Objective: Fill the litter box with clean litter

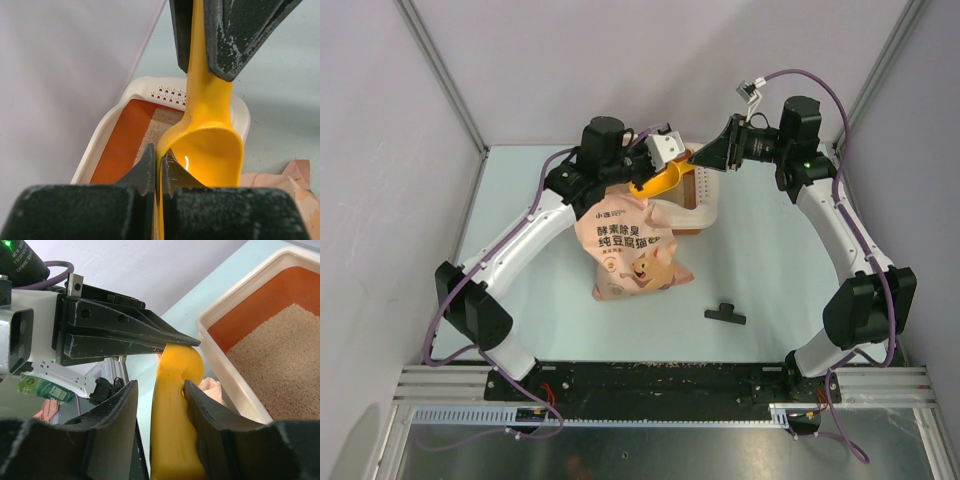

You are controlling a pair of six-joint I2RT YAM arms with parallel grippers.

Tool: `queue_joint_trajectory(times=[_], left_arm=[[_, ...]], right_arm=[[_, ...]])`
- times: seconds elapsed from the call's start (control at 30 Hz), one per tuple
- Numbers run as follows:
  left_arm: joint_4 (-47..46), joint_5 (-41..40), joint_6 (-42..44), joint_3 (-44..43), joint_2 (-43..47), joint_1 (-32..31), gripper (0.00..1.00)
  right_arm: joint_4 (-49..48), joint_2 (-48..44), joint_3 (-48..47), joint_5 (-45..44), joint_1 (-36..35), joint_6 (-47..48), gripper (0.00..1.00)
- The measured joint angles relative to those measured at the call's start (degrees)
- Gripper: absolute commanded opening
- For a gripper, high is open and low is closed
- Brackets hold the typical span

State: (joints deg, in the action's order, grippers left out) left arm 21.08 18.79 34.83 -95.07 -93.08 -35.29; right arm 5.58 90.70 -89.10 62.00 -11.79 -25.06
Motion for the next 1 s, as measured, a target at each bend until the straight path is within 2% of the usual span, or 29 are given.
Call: queue_joint_trajectory(times=[0.17,0.23,0.33,0.5,0.63,0.67,0.73,0.83,0.9,0.93,1.0], left_arm=[[-0.81,0.00,-1.79,0.00,-0.37,0.17,0.00],[-0.98,0.02,-2.14,0.00,-0.37,0.22,0.00],[-1.33,0.04,-2.91,0.00,-0.55,0.31,0.00],[-2.05,0.50,-3.43,0.00,-0.94,0.44,0.00],[-2.47,0.52,-3.41,0.00,-1.11,0.46,0.00],[-2.49,0.52,-3.41,0.00,-1.22,0.48,0.00],[-2.56,0.52,-3.43,0.00,-1.38,0.50,0.00],[-2.73,0.48,-3.28,0.00,-1.42,0.55,0.00],[-2.58,0.46,-3.13,0.00,-1.57,0.57,0.26],[-2.62,0.35,-2.91,0.00,-1.66,0.55,0.49],[-2.99,-0.09,-2.62,0.00,-1.70,0.68,0.68]], right_arm=[[-1.38,0.02,0.17,-0.04,0.04,-0.70,0.48],[-1.90,0.07,0.17,-0.04,0.04,-1.07,0.55],[-2.51,0.07,0.17,-0.04,0.04,-1.60,0.57],[-2.69,0.24,0.17,-0.39,0.33,-1.97,0.43],[-2.91,0.72,0.17,-0.74,0.59,-2.12,0.45],[-2.84,0.76,0.20,-0.76,0.59,-2.12,0.43],[-2.78,0.83,0.17,-0.94,0.59,-1.81,0.30],[-2.21,1.05,0.17,-1.40,0.68,-1.31,0.01],[-1.81,1.22,0.17,-1.62,0.72,-1.11,0.00],[-1.77,1.29,0.17,-1.53,0.81,-1.14,0.00],[-1.36,1.44,0.17,-1.01,1.03,-1.05,0.00]])
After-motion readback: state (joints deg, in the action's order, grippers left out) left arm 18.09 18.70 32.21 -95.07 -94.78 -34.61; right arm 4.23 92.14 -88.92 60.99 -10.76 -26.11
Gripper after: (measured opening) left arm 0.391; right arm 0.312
